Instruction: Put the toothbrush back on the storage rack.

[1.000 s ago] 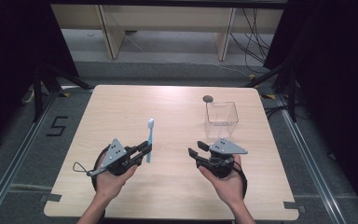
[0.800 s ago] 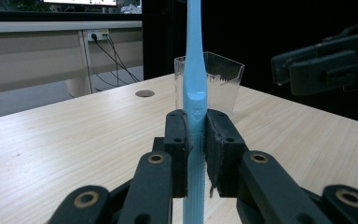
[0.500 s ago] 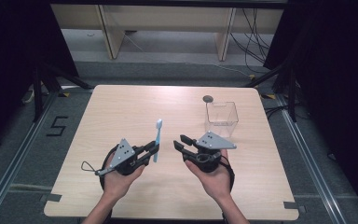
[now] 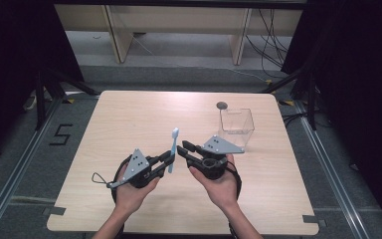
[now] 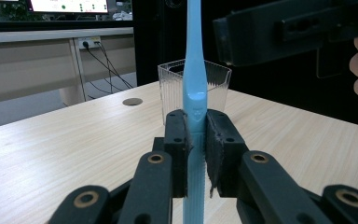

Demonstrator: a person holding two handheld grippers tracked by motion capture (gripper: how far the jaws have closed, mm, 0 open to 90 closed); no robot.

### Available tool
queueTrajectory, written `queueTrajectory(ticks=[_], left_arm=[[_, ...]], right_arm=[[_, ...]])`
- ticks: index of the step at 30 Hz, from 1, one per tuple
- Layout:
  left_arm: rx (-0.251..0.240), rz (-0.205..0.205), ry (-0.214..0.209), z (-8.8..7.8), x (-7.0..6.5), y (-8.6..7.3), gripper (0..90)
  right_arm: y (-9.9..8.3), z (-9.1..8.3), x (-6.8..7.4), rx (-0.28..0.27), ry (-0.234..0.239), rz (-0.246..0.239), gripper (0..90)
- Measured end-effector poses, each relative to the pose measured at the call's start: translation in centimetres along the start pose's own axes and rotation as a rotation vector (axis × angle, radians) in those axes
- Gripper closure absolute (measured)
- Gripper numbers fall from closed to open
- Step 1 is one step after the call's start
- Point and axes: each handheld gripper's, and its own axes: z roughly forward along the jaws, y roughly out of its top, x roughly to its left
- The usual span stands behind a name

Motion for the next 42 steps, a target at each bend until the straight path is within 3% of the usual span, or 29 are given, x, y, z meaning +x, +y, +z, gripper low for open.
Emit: queueTrajectory(ticks=[6,13,14,26,30,31,32,35,42], left_arm=[[-0.008,0.003,-0.006,0.2,-0.4,0.1,78.5],[-0.012,0.005,-0.016,0.3,-0.7,0.3,78.5],[-0.01,0.003,-0.017,0.3,-0.7,0.3,78.5],[-0.012,0.0,-0.023,0.4,-0.8,0.5,78.3],[0.002,0.007,-0.026,0.6,-0.7,0.5,77.7],[0.01,0.005,-0.029,0.7,-0.7,0.5,76.4],[0.015,0.003,-0.031,0.7,-0.7,0.5,70.6],[0.025,0.01,-0.035,0.7,-0.6,0.3,65.0],[0.065,0.044,0.021,-0.5,0.4,0.0,50.8]], right_arm=[[0.1,0.5,0.3,-0.004,0.027,0.025,72.6],[0.1,0.7,0.3,-0.002,0.021,0.043,76.8],[0.2,0.8,0.2,-0.007,0.017,0.026,77.6],[0.2,0.8,0.3,-0.028,0.024,0.041,85.6],[0.2,0.7,0.4,-0.012,0.013,0.028,86.1],[0.2,0.7,0.3,-0.016,0.003,0.002,86.2],[0.2,0.8,0.2,-0.012,0.006,0.001,86.2],[0.3,0.6,0.3,-0.003,-0.008,0.0,86.2],[0.5,-0.1,-0.5,-0.003,-0.064,-0.028,86.2]])
